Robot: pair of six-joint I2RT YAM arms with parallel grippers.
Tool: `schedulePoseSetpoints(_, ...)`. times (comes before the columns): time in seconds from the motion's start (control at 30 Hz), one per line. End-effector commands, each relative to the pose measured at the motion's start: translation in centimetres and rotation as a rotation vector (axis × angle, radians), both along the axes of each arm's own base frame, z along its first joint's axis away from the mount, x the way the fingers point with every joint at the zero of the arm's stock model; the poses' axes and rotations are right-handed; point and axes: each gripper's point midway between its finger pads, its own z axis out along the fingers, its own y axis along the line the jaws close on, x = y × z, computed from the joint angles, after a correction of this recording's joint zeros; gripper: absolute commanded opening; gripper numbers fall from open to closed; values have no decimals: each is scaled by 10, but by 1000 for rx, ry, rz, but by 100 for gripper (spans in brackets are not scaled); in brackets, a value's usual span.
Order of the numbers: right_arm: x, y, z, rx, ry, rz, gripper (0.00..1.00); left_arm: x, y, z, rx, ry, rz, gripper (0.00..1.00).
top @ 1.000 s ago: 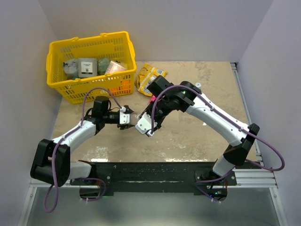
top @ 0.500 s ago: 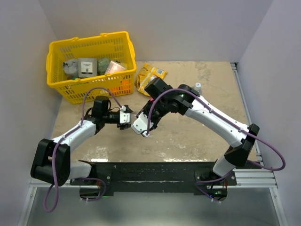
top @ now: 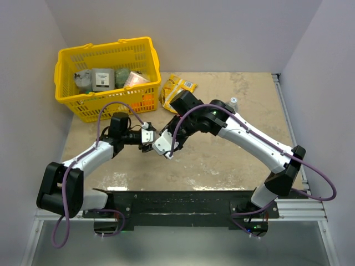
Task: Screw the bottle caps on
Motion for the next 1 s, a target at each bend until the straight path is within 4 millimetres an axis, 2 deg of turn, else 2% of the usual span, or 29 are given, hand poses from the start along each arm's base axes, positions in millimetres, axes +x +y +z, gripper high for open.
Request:
schedulePoseSetpoints(0.0,5,7,10,50,-39,-8,13,2,-13,28,-84,-63,-50,0)
schedulePoseSetpoints(0.27,5,3,-4,-8,22,-35,11,11,-8,29,-82,-111,16,0)
schedulePoseSetpoints(0.37,14,5,3,35,116,-122,11,19,-4,31,-109,-165,80,0)
schedulePoseSetpoints(0.53,40,5,8,86,256,-269,11,27,-3,40,-179,-203,148,0)
schedulePoseSetpoints(0.77,47,11,10,143,326,-355,11,39,-1,55,-247,-186,227,0)
schedulePoseSetpoints(0.97,56,23,8,202,396,-457,12,40,0,66,-311,-142,278,0)
